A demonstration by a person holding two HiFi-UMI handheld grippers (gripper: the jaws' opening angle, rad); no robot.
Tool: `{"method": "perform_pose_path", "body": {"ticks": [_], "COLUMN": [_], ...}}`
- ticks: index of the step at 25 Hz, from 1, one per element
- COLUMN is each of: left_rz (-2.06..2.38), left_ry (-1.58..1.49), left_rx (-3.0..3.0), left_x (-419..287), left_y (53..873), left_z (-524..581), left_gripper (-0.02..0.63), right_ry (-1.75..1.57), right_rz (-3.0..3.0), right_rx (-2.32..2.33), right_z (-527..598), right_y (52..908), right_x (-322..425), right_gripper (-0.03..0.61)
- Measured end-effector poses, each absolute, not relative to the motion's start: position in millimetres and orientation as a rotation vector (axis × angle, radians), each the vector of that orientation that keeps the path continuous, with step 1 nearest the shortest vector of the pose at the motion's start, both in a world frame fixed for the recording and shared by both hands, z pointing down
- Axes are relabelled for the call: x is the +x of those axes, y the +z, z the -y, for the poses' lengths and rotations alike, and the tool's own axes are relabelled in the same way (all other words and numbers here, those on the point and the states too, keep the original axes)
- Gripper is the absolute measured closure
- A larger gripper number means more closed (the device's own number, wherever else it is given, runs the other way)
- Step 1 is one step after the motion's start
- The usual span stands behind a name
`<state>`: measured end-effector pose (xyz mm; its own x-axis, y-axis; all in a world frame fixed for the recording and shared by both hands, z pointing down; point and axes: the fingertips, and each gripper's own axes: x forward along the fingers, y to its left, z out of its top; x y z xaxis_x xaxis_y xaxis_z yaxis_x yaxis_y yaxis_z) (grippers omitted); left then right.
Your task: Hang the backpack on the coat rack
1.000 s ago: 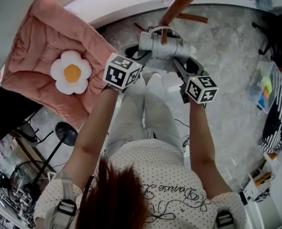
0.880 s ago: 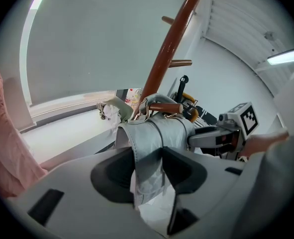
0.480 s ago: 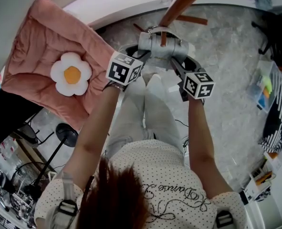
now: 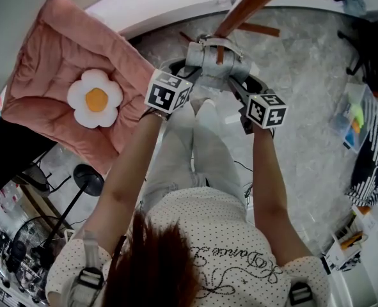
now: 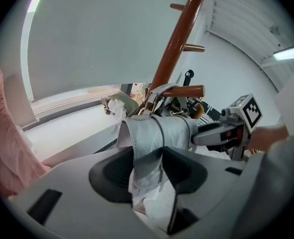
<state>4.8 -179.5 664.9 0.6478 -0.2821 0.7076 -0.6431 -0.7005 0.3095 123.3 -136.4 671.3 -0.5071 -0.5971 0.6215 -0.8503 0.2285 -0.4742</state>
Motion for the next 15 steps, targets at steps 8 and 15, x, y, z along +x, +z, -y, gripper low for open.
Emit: {"method": "perform_pose_path", "body": {"ticks": [8,15], "left_rz": [0.775,0.826], "left_ry": [0.903,0.908], "left_rx": [2.296,2.284], "left_x": [-8,-26], "left_y": [671,664], "left_z": [174,167], "left_gripper": [0.434,0.434], "right_ry": [1.142,1.114], "right_rz": [2.216,2.215], "right_rx": [1.344,1.379], "right_z": [138,133], "right_y": [660,644], "right_x": [134,151], "right_gripper": [0.345,0.342]}}
